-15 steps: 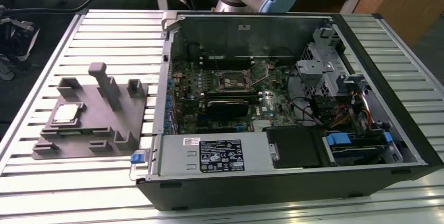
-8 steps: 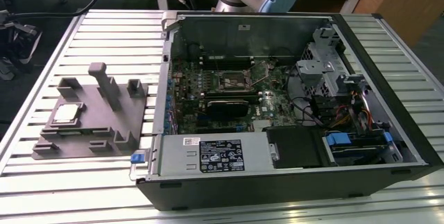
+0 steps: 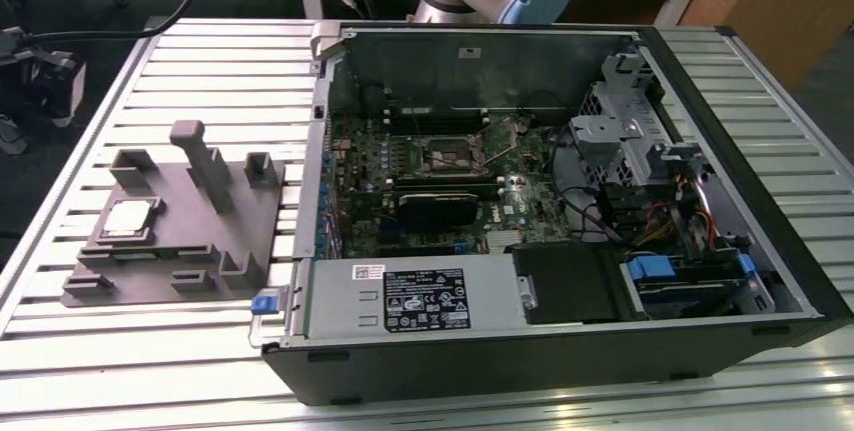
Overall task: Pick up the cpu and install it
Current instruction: 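Pick up the cpu and move it towards the insertion slot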
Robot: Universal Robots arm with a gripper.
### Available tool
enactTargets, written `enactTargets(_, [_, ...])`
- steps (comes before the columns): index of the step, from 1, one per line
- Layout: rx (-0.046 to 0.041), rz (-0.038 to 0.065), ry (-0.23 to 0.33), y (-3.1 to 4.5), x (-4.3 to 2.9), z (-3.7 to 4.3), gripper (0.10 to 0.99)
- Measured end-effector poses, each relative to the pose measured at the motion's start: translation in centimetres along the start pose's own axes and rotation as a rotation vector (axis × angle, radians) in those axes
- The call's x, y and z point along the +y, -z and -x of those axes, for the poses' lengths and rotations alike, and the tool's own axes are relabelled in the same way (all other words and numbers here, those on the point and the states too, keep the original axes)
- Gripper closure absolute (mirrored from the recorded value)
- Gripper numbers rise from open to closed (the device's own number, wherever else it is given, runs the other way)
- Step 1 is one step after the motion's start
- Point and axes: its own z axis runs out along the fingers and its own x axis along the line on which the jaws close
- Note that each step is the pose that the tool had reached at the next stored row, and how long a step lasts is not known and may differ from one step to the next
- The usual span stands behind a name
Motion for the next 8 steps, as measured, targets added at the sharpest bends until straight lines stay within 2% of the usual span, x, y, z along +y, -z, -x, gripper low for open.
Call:
enactTargets(1, [0.0000,0.000,0.000,-0.07,0.00,0.00,0.796])
enactTargets(3, [0.0000,0.000,0.000,-0.19,-0.01,0.01,0.678])
enactTargets(4, [0.0001,0.000,0.000,-0.25,-0.01,0.02,0.678])
enactTargets(5, [0.0000,0.000,0.000,-0.32,-0.01,0.02,0.620])
enactTargets(6, [0.0000,0.001,0.000,-0.41,-0.02,0.02,0.620])
enactTargets(8, [0.0000,0.001,0.000,-0.61,-0.02,0.04,0.502])
